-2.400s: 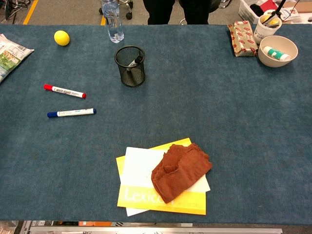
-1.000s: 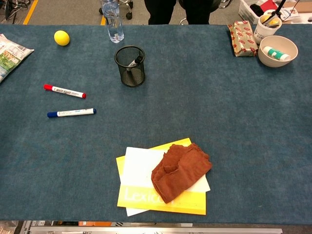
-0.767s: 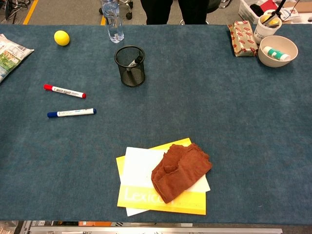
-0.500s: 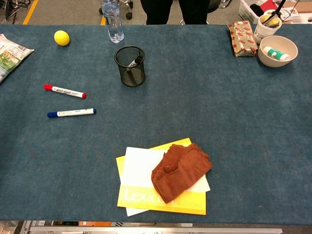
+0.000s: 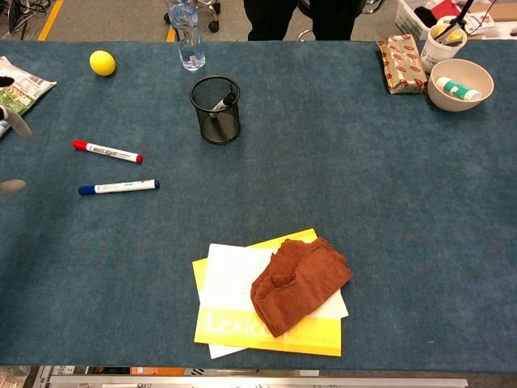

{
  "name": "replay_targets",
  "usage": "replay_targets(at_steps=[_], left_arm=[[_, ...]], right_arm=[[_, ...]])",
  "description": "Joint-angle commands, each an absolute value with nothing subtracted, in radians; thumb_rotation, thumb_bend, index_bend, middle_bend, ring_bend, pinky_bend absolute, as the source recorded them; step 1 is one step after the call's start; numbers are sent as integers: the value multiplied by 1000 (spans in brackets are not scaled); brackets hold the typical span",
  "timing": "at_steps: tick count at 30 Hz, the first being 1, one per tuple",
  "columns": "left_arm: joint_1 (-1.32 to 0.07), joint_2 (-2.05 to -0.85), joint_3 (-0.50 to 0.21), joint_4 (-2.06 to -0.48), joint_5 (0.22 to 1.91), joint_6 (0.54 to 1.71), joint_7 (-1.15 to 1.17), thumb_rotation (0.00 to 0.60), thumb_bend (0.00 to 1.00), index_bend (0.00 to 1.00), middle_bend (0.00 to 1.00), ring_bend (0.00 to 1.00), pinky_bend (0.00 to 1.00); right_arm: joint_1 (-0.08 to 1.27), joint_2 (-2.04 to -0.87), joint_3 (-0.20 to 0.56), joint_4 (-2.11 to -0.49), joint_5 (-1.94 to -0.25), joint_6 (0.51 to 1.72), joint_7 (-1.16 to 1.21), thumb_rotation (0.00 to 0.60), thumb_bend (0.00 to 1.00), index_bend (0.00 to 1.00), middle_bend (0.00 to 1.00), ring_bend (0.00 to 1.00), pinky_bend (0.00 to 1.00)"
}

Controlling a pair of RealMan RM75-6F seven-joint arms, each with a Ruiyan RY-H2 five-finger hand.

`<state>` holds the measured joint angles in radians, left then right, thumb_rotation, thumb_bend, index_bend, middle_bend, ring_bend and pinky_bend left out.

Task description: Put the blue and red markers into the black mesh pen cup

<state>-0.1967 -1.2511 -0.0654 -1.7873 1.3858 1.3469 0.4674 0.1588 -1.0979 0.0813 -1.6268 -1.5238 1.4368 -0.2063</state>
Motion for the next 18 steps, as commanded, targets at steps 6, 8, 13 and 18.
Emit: replay_targets(at_steps=[6,8,13,18], left_arm=[[-231,-1321,-60,-1722,1347,1296,499,600,92,379,0,0,154],[-241,-1339,-62,-1706,1332,1280,502,600,92,382,0,0,154],[-270,-1379,-73,-1671,1289,1239,516,600,99,390,0,0,154],[-299,-1411,-88,-1642,1254,1204,506,600,186,401,0,0,154]], right_arm=[[158,-1083,85,-1637,-1520,1441,-206,600,0,277,278,293,426],[157,-1080,84,-1637,-1518,1442,-204,600,0,277,278,293,426],[153,-1078,84,-1629,-1511,1444,-190,600,0,277,278,293,426],[149,-1078,83,-1620,-1509,1447,-177,600,0,277,278,293,426]])
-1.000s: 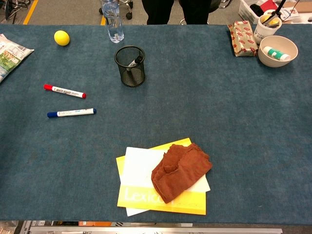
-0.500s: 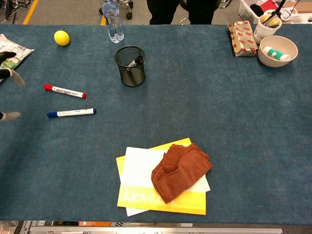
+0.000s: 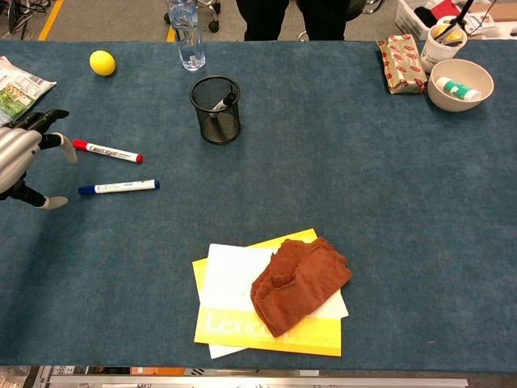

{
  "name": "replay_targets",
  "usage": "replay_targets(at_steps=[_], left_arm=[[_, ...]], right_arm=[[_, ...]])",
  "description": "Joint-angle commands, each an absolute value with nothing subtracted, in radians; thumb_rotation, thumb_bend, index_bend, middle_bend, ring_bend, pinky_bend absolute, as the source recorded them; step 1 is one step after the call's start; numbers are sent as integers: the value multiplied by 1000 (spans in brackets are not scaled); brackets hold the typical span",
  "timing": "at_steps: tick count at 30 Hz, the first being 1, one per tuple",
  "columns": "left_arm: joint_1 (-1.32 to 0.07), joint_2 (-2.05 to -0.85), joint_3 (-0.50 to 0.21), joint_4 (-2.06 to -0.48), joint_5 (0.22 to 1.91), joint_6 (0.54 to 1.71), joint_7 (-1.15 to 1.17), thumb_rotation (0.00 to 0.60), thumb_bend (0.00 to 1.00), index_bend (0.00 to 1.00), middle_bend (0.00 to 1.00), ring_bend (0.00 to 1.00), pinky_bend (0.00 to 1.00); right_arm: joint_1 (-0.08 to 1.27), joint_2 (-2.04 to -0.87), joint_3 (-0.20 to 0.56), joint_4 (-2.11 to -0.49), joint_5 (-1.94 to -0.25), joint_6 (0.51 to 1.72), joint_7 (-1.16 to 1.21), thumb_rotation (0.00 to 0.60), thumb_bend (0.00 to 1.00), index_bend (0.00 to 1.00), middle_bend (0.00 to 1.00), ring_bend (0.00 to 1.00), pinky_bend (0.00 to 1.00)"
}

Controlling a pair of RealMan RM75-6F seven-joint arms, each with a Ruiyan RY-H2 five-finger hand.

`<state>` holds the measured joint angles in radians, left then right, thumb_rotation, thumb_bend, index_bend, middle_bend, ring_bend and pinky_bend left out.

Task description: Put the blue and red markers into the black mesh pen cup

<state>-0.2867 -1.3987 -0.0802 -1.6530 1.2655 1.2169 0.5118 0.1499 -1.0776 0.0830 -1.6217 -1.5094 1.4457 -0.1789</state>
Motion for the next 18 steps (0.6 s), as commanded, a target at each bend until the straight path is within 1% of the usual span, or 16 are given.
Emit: replay_targets(at_steps=[1,18], left_arm=[[-302,-1416,-88,-1639,1251,1200,504,600,198,402,0,0,154],[-340,-1468,-80,-1612,1231,1187,501,600,207,420,0,0,155]], right_arm=[[148,-1077,82,-1619,-1509,1448,-175,600,0,277,278,293,426],[146,-1082,80,-1610,-1514,1453,-164,600,0,277,278,293,426]])
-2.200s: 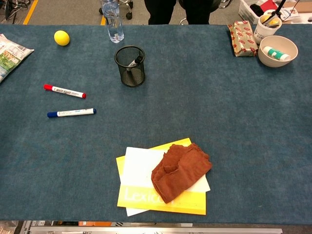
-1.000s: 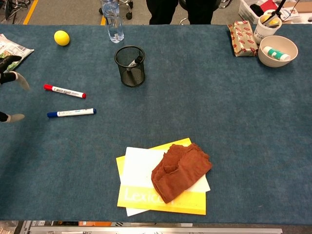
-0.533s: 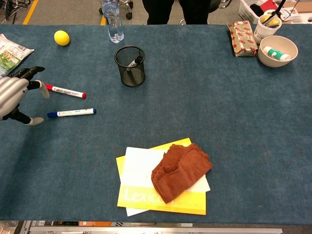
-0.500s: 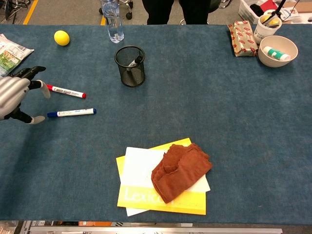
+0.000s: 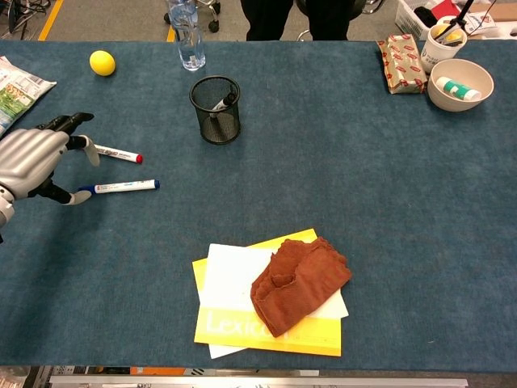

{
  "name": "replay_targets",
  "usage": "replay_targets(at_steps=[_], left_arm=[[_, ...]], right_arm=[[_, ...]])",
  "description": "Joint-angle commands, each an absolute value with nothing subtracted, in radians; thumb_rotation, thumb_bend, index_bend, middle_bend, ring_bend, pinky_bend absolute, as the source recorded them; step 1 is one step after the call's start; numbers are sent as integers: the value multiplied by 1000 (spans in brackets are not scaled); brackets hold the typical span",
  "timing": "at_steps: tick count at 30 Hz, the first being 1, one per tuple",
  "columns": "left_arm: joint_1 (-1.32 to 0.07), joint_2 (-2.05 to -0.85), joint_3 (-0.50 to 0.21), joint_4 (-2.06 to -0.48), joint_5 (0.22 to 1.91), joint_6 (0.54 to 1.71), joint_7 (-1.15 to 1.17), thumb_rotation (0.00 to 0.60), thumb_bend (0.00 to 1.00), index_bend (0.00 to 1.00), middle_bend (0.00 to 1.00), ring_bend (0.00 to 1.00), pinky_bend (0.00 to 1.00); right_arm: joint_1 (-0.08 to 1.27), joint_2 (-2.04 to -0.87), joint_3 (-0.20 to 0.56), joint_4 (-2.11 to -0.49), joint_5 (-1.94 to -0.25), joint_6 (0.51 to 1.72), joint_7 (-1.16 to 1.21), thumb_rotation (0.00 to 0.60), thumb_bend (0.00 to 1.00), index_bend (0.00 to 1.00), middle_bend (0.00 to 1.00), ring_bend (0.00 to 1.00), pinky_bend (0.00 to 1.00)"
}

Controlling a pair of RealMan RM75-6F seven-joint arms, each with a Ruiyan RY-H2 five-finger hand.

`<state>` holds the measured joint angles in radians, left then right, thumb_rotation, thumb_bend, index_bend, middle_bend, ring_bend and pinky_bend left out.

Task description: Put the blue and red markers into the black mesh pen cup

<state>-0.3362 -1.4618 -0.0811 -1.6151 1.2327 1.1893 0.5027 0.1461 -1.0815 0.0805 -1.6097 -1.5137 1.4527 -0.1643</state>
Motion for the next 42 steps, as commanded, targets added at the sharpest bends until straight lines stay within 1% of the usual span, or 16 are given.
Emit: replay_targets(at_steps=[1,20,42], left_arm=[[-342,-1472,-81,-1610,1230,1186,500,600,207,420,0,0,155],[-398,-1565,-95,-1538,1182,1155,526,600,206,449,1,0,155],[-421,-1665,-110,-1459,1114,1191,594,597,206,467,12,0,155]], right_arm=[[146,-1082,80,-1610,-1514,1452,-164,600,0,277,278,293,426],[144,-1080,79,-1610,-1514,1455,-157,600,0,277,278,293,426],[136,-1061,93,-1628,-1529,1495,-152,600,0,277,278,293,426]])
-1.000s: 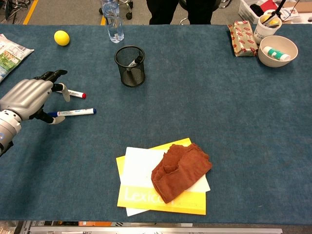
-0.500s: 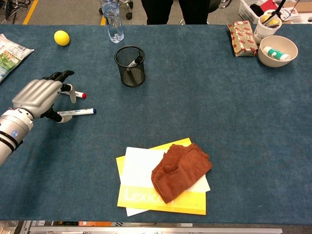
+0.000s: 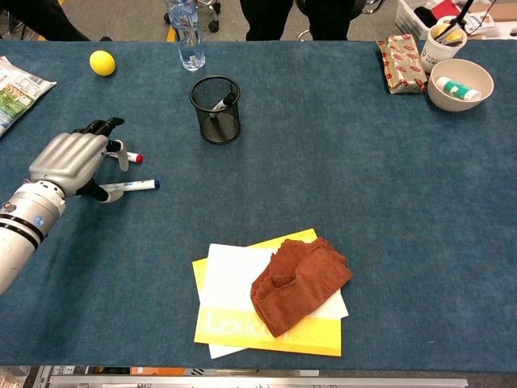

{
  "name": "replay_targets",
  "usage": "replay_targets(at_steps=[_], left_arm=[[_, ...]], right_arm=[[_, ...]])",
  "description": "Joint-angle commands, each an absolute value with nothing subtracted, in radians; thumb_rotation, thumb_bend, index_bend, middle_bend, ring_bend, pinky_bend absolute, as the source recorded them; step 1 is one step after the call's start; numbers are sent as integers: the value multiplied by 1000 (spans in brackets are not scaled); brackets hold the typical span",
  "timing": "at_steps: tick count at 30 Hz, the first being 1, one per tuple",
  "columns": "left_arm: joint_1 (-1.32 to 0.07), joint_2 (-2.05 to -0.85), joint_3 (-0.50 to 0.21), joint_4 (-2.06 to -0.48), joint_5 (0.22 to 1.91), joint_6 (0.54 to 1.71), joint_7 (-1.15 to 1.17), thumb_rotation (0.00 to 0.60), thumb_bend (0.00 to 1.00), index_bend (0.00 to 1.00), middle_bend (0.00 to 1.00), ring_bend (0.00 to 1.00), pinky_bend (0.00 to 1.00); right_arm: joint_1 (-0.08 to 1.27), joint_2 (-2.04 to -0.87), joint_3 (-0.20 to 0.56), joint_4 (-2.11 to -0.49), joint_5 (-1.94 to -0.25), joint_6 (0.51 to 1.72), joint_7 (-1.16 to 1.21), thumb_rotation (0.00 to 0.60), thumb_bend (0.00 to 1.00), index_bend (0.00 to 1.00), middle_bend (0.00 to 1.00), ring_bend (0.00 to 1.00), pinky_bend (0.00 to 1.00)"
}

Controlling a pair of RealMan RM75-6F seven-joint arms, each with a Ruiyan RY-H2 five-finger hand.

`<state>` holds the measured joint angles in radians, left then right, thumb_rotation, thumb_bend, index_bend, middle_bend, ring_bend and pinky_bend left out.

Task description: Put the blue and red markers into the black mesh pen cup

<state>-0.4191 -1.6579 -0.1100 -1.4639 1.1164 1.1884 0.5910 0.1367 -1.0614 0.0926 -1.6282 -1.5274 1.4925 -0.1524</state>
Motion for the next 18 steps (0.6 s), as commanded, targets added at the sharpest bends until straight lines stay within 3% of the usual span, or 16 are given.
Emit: replay_targets(at_steps=[1,18], left_arm=[[-421,-1668,-110,-1457,1113,1193,595,598,206,468,12,0,155],[-431,-1741,-110,-1353,1107,1178,559,598,206,485,21,0,155]], right_arm=[[136,-1061,93,-1627,-1529,1496,-151,600,0,277,278,293,426],[117,-1045,100,-1638,-1562,1556,-133,600,0,277,278,293,426]])
